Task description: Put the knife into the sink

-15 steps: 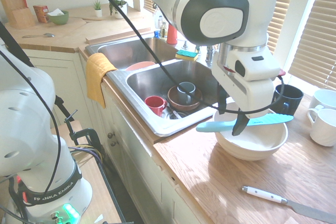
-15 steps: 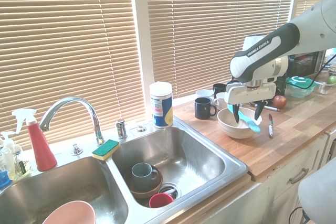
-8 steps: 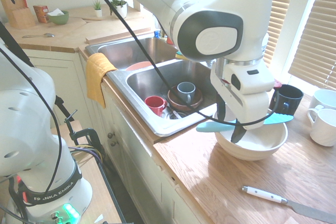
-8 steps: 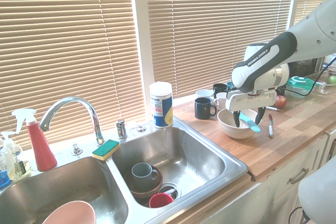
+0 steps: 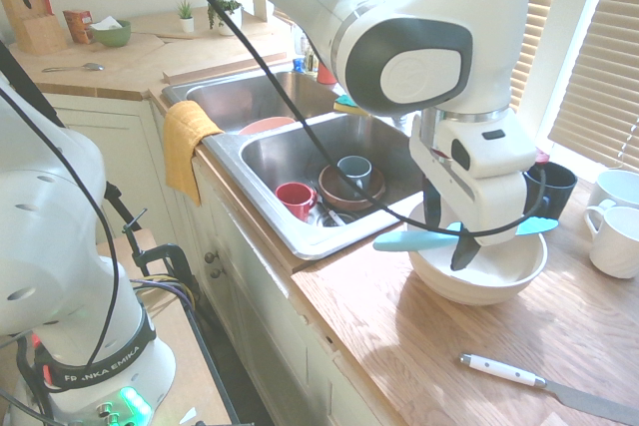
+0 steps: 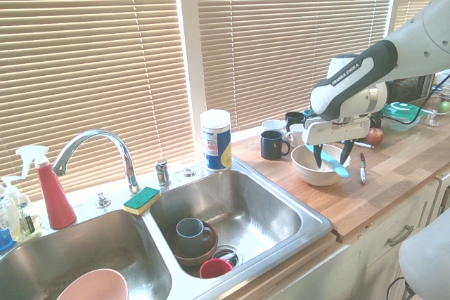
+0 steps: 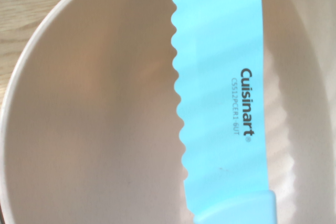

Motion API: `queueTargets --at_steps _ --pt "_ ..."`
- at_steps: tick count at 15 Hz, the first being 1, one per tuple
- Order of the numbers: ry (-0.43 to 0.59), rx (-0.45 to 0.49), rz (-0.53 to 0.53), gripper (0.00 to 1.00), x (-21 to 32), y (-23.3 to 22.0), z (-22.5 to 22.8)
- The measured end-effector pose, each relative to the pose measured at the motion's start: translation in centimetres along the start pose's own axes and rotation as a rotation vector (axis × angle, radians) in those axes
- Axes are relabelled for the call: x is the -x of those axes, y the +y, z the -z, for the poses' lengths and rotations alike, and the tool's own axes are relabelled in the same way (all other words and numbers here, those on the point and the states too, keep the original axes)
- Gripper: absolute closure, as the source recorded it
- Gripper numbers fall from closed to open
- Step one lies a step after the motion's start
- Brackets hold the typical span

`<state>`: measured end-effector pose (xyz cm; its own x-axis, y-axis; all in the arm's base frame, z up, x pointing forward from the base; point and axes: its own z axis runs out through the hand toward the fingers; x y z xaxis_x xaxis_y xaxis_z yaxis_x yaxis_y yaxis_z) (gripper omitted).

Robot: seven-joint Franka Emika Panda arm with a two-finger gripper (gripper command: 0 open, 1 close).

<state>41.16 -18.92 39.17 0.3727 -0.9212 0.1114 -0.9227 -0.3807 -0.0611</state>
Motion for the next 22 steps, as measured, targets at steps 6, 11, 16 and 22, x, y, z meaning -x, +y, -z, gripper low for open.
queueTargets --at_steps 6,11,16,22 --pt "-0.004 0.009 0.012 1.0 0.5 0.0 -0.2" --pt "-0.002 0.013 0.027 1.0 0.8 -0.2 -0.3" --pt "-0.001 0.01 0.044 1.0 1.0 -0.4 -0.1" --pt "0.035 -0.047 0.061 1.0 1.5 -0.4 4.4"
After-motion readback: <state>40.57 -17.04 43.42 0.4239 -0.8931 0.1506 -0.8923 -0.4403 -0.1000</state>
